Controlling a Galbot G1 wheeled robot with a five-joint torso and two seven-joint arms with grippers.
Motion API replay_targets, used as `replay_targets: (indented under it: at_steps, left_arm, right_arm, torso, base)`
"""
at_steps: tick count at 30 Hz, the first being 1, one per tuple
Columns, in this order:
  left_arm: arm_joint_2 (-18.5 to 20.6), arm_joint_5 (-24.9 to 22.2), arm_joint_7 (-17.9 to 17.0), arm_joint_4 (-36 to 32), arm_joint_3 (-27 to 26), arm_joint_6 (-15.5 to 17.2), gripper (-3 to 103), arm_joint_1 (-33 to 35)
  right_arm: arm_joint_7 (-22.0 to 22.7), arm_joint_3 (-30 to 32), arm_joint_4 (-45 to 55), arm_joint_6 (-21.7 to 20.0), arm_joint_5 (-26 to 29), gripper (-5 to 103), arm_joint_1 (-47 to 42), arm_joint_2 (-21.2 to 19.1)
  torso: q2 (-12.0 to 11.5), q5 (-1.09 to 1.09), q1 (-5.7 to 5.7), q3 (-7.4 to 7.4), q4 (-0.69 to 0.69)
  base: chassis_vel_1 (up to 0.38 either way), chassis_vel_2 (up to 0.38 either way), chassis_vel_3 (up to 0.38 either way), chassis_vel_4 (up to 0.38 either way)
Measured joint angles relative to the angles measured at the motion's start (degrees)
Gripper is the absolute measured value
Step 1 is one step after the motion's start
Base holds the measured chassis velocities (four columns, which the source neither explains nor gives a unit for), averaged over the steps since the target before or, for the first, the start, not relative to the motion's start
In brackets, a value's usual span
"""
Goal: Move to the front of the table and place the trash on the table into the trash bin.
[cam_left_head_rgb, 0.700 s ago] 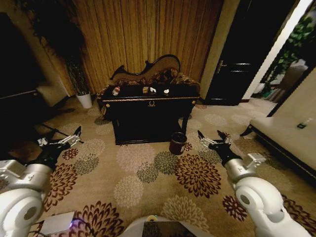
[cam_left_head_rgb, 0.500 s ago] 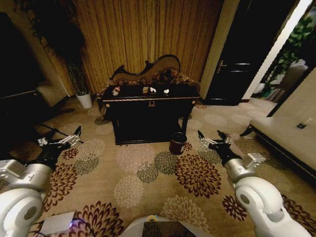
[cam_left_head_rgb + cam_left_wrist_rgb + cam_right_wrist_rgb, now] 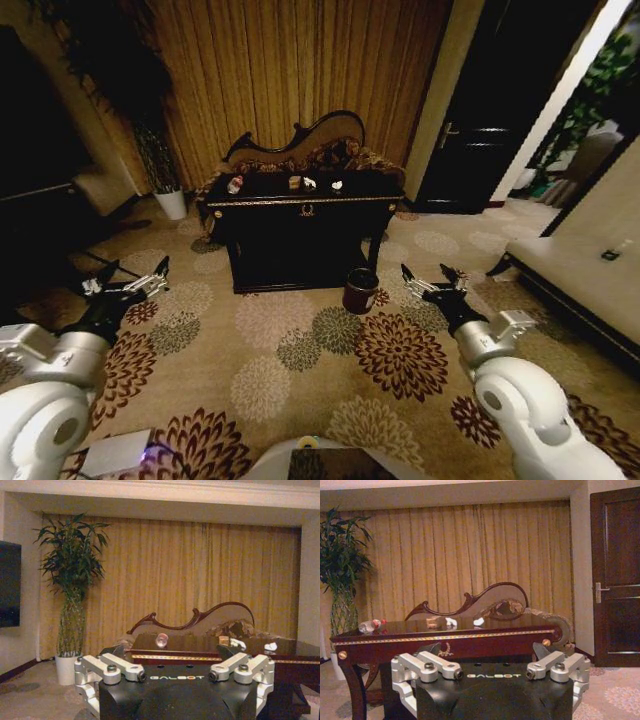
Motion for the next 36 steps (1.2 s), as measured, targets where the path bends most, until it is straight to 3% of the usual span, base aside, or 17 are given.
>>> replay_targets:
  at_steps: [36]
  left_arm:
    - [-0.1, 0.3, 1.0, 0.0, -0.6, -1.1, 100, 0.3]
  right_arm:
    - [-0.2, -0.3, -0.5, 0.9, -0.1, 100, -0.1, 0.0]
  torso:
    - [0.0, 0.00, 0.00, 0.00, 0.00]
  base:
    - [-0.175, 0.186, 0.181, -0.175]
